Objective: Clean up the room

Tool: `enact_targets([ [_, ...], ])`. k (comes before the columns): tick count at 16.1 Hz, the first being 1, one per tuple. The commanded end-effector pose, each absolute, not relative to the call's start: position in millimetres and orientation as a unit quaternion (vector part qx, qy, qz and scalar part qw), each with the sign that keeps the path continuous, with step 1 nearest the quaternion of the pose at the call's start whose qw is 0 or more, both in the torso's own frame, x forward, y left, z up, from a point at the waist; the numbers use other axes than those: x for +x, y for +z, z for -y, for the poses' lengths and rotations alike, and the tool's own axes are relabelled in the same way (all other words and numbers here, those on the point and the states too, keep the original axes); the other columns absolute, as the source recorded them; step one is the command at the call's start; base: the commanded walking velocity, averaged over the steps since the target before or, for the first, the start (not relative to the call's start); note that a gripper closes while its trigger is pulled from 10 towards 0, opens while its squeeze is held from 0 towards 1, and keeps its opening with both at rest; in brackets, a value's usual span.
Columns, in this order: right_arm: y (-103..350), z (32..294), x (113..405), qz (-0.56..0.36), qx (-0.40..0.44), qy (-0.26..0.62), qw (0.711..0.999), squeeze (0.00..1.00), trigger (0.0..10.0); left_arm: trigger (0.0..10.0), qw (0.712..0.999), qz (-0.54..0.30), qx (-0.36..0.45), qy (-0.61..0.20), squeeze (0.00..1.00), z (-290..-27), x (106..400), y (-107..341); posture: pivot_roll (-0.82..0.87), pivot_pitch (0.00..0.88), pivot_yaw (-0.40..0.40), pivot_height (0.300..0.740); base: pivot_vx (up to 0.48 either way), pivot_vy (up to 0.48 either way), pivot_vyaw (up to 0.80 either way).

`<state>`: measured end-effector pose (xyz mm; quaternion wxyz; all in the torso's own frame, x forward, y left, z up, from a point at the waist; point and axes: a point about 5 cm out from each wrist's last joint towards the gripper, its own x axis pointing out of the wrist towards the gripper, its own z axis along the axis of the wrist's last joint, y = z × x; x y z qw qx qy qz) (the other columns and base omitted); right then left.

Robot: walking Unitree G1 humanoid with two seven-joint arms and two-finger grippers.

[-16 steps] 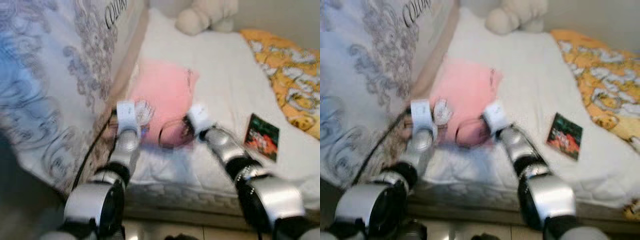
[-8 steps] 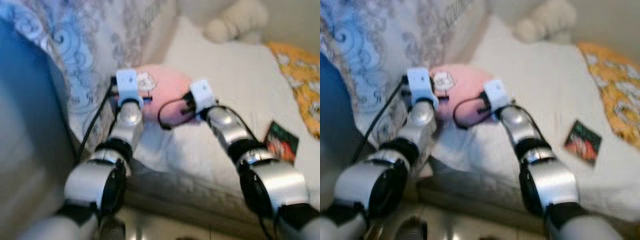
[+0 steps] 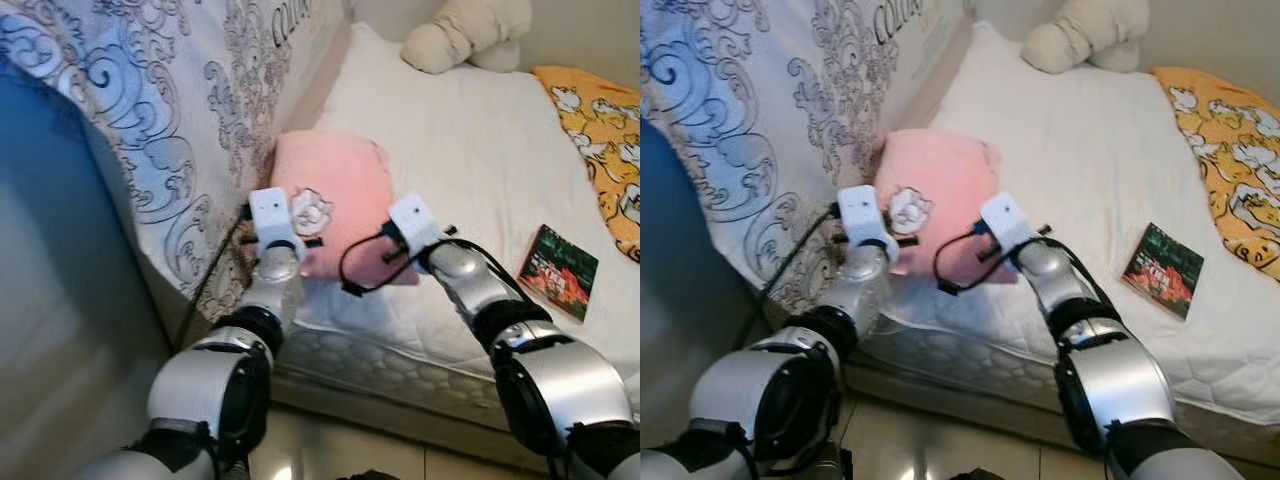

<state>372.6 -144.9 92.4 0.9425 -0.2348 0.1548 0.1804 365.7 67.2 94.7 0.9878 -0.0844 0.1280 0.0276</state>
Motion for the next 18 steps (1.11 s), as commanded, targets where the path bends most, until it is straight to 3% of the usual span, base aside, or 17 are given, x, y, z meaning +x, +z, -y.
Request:
enact_targets([
  [1,89.3,157.8,370.9,-0.167,-0.217,0.154,0.949,0.00,10.0,10.0,0.990,-0.128,-0.060,-0.003,0.00,-56.5,360.6,90.2,0.03,0.037,-0.154,0.736,0.000,0.000,0.00],
  [8,63.2,151.9,355.2,-0.195,-0.161,0.139,0.957,0.00,10.0,10.0,0.997,-0.059,0.048,0.020,0.00,-99.3,381.8,118.8,0.04,0.025,-0.140,0.736,0.000,0.000,0.00],
  [11,63.1,157.2,355.2,-0.198,-0.177,0.131,0.955,0.00,10.0,10.0,0.997,-0.069,0.038,0.004,0.00,-90.5,377.4,111.8,0.04,0.022,-0.140,0.736,0.000,0.000,0.00],
  [12,62.6,158.2,355.0,-0.201,-0.169,0.125,0.957,0.35,10.0,10.0,0.996,-0.076,0.038,0.010,0.97,-92.4,375.5,107.5,0.04,0.020,-0.145,0.736,0.000,0.000,0.00],
  [13,62.6,157.9,355.0,-0.201,-0.163,0.122,0.958,1.00,10.0,10.0,0.996,-0.080,0.036,0.016,1.00,-95.6,375.1,105.7,0.03,0.021,-0.148,0.736,0.000,0.000,0.00],
  [18,66.9,155.7,356.7,-0.173,-0.056,0.086,0.980,1.00,10.0,10.0,0.991,0.002,0.137,0.005,1.00,-115.6,387.9,135.8,0.06,0.001,-0.157,0.736,0.000,0.000,0.00],
])
